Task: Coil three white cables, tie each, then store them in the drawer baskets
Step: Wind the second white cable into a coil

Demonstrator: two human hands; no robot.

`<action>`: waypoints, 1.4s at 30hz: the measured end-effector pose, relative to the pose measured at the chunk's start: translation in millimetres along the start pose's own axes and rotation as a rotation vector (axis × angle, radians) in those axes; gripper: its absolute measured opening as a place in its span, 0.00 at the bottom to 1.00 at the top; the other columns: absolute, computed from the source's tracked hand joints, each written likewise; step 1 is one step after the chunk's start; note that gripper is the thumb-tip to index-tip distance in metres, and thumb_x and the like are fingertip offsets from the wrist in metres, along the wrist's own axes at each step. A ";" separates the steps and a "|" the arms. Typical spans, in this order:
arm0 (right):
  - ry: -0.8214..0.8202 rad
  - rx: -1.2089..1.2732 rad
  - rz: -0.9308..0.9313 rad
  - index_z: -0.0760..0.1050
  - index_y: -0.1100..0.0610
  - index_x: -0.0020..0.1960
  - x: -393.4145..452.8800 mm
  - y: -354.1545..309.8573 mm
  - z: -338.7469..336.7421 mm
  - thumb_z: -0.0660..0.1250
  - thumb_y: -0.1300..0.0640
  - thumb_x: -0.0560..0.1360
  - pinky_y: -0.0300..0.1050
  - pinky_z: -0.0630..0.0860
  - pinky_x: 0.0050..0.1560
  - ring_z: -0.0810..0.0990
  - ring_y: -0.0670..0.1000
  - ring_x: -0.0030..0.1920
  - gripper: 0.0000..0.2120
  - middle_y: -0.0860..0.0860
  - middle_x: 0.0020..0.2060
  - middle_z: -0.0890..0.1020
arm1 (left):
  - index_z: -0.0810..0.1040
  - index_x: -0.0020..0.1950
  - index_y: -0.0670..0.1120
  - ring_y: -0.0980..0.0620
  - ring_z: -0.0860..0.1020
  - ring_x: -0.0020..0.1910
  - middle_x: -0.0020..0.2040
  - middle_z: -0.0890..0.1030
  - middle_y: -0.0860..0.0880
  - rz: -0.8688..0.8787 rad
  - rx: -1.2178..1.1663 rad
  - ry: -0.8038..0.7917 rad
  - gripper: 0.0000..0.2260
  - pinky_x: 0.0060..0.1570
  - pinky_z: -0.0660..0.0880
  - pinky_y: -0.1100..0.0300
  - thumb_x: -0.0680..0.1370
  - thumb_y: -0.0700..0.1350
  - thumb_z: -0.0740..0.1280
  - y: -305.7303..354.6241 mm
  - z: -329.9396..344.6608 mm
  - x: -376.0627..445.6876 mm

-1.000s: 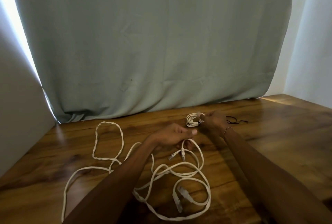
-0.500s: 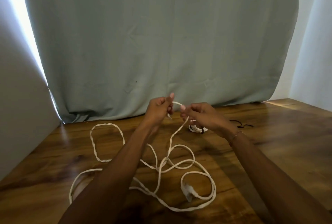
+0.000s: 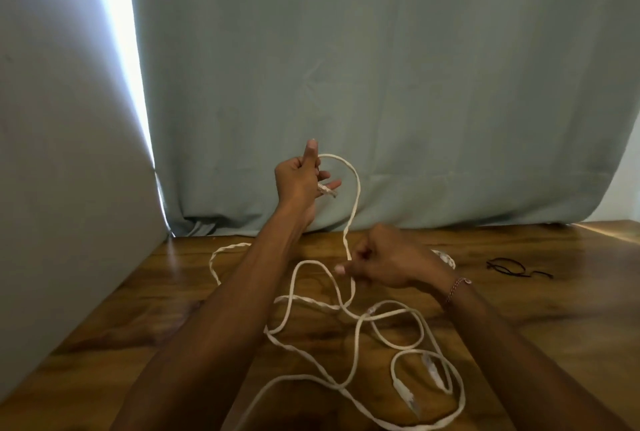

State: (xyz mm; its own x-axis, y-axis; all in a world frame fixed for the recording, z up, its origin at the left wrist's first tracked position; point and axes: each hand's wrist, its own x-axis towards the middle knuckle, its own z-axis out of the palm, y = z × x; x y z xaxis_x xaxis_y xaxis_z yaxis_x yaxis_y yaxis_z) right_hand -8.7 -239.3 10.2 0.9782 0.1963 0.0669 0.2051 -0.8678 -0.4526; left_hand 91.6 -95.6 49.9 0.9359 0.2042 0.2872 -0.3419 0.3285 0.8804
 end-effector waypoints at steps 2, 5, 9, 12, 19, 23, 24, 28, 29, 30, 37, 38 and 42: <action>0.025 0.151 -0.069 0.85 0.55 0.42 5.6 -2.0 -1.1 0.70 0.42 0.77 0.43 0.80 0.45 0.84 0.44 0.36 0.17 0.47 0.35 0.87 | 0.79 0.53 0.41 0.48 0.81 0.49 0.48 0.82 0.43 0.058 0.256 0.051 0.18 0.56 0.81 0.43 0.79 0.57 0.70 1.3 -5.0 6.5; 0.175 0.422 -0.133 0.86 0.59 0.44 18.5 -5.4 -12.1 0.71 0.47 0.77 0.45 0.81 0.45 0.83 0.47 0.34 0.15 0.52 0.34 0.86 | 0.70 0.71 0.43 0.45 0.75 0.66 0.68 0.76 0.43 0.120 0.593 0.006 0.29 0.64 0.73 0.51 0.79 0.61 0.68 1.6 -13.1 -1.5; 0.281 0.751 -0.196 0.85 0.61 0.45 37.6 -14.8 -31.1 0.72 0.49 0.77 0.42 0.79 0.39 0.81 0.49 0.34 0.14 0.55 0.32 0.84 | 0.79 0.49 0.38 0.42 0.84 0.46 0.41 0.83 0.41 0.106 0.584 -0.166 0.28 0.50 0.82 0.48 0.82 0.63 0.60 10.3 -17.5 -21.0; 0.300 0.952 -0.199 0.84 0.63 0.44 53.1 -24.9 -43.1 0.71 0.50 0.78 0.39 0.77 0.35 0.78 0.47 0.30 0.15 0.53 0.30 0.81 | 0.80 0.45 0.40 0.47 0.82 0.36 0.37 0.83 0.42 -0.062 0.422 -0.519 0.31 0.41 0.81 0.56 0.83 0.65 0.52 26.3 -17.5 -36.9; 0.354 0.956 -0.125 0.83 0.63 0.47 82.6 -27.4 -76.4 0.70 0.48 0.79 0.36 0.78 0.36 0.80 0.46 0.34 0.16 0.51 0.36 0.85 | 0.77 0.52 0.35 0.51 0.71 0.33 0.33 0.71 0.45 0.137 0.389 -0.625 0.19 0.43 0.74 0.54 0.87 0.48 0.54 28.1 -31.3 -27.6; 0.778 0.299 -0.328 0.80 0.54 0.52 83.3 -29.6 -63.3 0.66 0.39 0.79 0.34 0.74 0.39 0.81 0.43 0.40 0.18 0.46 0.45 0.83 | 0.74 0.49 0.44 0.54 0.64 0.28 0.30 0.66 0.50 0.140 0.302 -0.594 0.19 0.37 0.72 0.55 0.86 0.55 0.53 28.9 -34.8 -17.7; 0.718 0.321 -0.427 0.79 0.50 0.58 82.0 -32.3 -58.4 0.65 0.40 0.79 0.35 0.77 0.42 0.82 0.43 0.42 0.16 0.44 0.51 0.82 | 0.75 0.50 0.44 0.54 0.63 0.28 0.30 0.66 0.51 0.118 0.272 -0.588 0.19 0.34 0.69 0.57 0.86 0.57 0.53 29.8 -34.2 -17.7; 0.294 0.584 -0.555 0.82 0.55 0.54 89.6 -36.6 -50.1 0.66 0.45 0.80 0.41 0.80 0.47 0.84 0.47 0.42 0.14 0.50 0.44 0.85 | 0.77 0.50 0.41 0.54 0.60 0.26 0.28 0.65 0.50 -0.042 0.132 -0.592 0.27 0.29 0.65 0.60 0.85 0.62 0.51 35.0 -34.6 -18.7; 0.281 0.666 -0.554 0.82 0.57 0.49 93.4 -34.0 -54.0 0.69 0.46 0.78 0.42 0.78 0.46 0.82 0.48 0.40 0.13 0.52 0.39 0.84 | 0.75 0.46 0.41 0.54 0.61 0.26 0.28 0.64 0.49 -0.079 0.122 -0.629 0.29 0.28 0.67 0.61 0.84 0.65 0.49 36.1 -35.8 -18.6; 0.300 0.710 -0.553 0.81 0.58 0.45 98.8 -31.5 -58.8 0.71 0.47 0.76 0.44 0.77 0.45 0.80 0.50 0.38 0.13 0.53 0.36 0.82 | 0.74 0.45 0.42 0.54 0.62 0.25 0.28 0.65 0.49 -0.111 0.113 -0.674 0.31 0.28 0.68 0.60 0.82 0.67 0.47 37.6 -37.7 -17.7; 0.706 0.839 -0.431 0.79 0.59 0.40 142.1 -33.4 -76.6 0.72 0.45 0.76 0.41 0.72 0.37 0.72 0.48 0.32 0.17 0.50 0.29 0.76 | 0.74 0.47 0.41 0.54 0.69 0.20 0.27 0.70 0.48 -0.117 0.104 -0.735 0.15 0.25 0.75 0.60 0.85 0.51 0.59 43.6 -49.8 -12.9; 0.758 0.863 -0.382 0.80 0.58 0.40 147.4 -33.6 -79.2 0.72 0.43 0.76 0.42 0.72 0.37 0.72 0.47 0.32 0.18 0.48 0.29 0.77 | 0.74 0.47 0.41 0.56 0.68 0.19 0.26 0.68 0.49 -0.106 0.087 -0.737 0.12 0.23 0.74 0.61 0.85 0.47 0.59 44.5 -50.7 -13.7; 0.728 0.549 -0.447 0.84 0.54 0.50 145.3 -41.0 -74.0 0.70 0.46 0.79 0.39 0.75 0.39 0.82 0.47 0.36 0.12 0.43 0.47 0.86 | 0.74 0.49 0.41 0.59 0.62 0.16 0.26 0.64 0.50 -0.118 0.022 -0.703 0.11 0.18 0.66 0.66 0.86 0.45 0.57 44.5 -48.1 -12.5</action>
State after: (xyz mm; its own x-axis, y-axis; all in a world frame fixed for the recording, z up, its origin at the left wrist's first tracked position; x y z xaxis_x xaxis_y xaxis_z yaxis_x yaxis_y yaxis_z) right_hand 127.4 -209.0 104.3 0.6339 -0.0334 0.7727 0.6936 -0.4177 -0.5870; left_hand 60.5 -39.2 67.2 0.8023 -0.4772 0.3586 -0.2404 0.2917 0.9258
